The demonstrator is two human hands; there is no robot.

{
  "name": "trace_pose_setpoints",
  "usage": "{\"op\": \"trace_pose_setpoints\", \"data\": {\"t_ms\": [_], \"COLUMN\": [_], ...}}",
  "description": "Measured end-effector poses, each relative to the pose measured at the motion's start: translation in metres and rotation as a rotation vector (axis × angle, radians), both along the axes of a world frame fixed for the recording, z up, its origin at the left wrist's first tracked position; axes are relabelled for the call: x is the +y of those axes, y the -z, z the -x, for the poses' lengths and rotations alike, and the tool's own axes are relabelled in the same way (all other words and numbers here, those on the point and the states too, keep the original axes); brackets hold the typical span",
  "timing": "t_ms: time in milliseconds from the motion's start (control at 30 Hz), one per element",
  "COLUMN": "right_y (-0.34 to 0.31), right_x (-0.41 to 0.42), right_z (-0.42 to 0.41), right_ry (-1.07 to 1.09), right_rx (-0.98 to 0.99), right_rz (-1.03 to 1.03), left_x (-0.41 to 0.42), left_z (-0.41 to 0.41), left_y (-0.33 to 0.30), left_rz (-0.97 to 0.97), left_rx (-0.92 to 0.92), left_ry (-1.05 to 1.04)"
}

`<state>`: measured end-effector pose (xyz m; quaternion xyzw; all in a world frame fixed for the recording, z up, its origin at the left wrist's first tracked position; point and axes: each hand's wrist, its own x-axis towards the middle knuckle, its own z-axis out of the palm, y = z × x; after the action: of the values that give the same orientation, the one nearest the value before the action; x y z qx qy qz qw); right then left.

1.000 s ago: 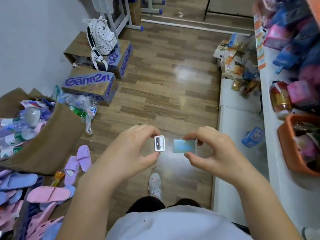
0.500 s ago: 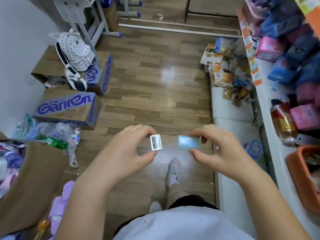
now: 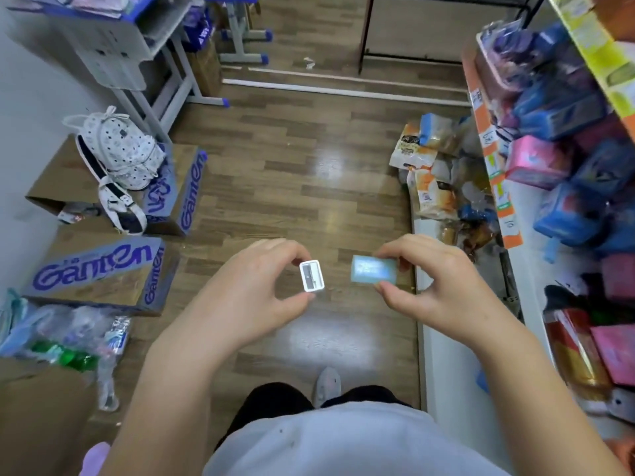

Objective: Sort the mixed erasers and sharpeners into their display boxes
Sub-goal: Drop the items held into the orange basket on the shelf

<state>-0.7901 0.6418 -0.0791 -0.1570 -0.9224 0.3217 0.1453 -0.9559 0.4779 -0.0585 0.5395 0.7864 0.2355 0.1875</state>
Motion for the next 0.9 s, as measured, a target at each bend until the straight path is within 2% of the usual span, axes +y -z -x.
{"op": "trace_pose_setpoints", "data": {"t_ms": [400,667,900], "right_y": [0.017,0.004,0.008], "right_x": [0.122,0.211,0.278], "right_z": [0.110,0.199,0.235], "right_ry": [0.043,0.082,0.153], "right_rx": [-0.035,-0.038,-0.028], "right_rz": [-0.014,-0.033,-0.022], "left_x": [0.129,0.223,0.298], "left_z": [0.119,0.221,0.263], "left_y": [0.021,0.005,0.010], "left_rz": [-0.003,-0.054,-0.034], "left_rx": [-0.060,-0.035,-0.068], "left_ry": [0.010,0.050,0.103]}}
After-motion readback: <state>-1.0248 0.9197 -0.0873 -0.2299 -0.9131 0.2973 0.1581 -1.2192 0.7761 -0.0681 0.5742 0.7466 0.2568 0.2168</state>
